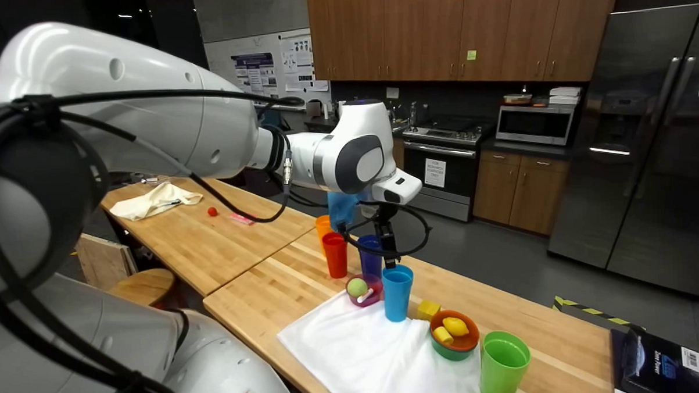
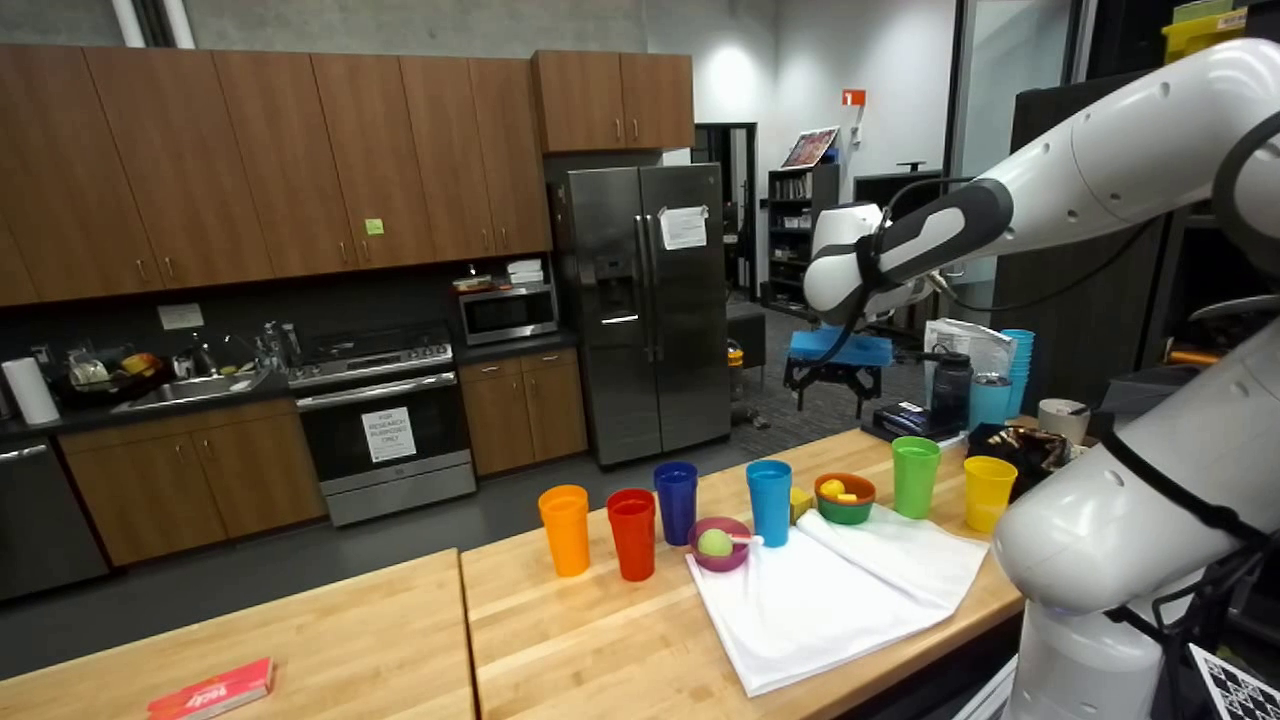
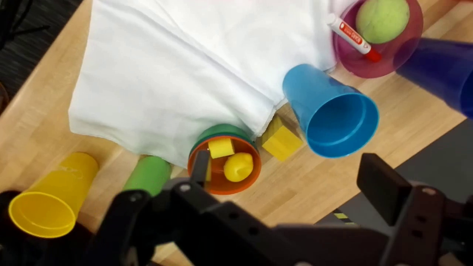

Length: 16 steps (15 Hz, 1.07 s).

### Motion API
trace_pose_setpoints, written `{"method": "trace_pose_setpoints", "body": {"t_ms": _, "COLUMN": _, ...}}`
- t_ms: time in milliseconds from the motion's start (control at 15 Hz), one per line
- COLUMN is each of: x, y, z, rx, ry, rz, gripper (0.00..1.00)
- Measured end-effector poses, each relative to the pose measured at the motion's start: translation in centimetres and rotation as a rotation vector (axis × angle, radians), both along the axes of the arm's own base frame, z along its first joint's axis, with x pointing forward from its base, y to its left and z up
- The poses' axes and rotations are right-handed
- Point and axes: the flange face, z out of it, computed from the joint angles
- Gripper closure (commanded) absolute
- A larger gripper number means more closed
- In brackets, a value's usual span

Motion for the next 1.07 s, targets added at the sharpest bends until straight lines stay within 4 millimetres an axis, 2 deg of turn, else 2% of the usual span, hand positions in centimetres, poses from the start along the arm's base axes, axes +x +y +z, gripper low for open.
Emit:
{"method": "trace_pose_setpoints", "body": {"t_ms": 200, "x": 0.2, "y": 1.4, "z": 0.6, "rx": 0.002, "ry": 0.008, "rz": 0.170, "gripper": 0.00}}
{"method": "trace_pose_setpoints", "body": {"t_ms": 800, "x": 0.2, "y": 1.5, "z": 0.4, "rx": -0.005, "ry": 0.013, "rz": 0.174, "gripper": 0.00}}
{"method": "trace_pose_setpoints", "body": {"t_ms": 933, "x": 0.2, "y": 2.2, "z": 0.3, "rx": -0.018, "ry": 0.030, "rz": 0.257, "gripper": 0.00}}
{"method": "trace_pose_setpoints", "body": {"t_ms": 1067, "x": 0.2, "y": 3.7, "z": 0.1, "rx": -0.033, "ry": 0.065, "rz": 0.360, "gripper": 0.00}}
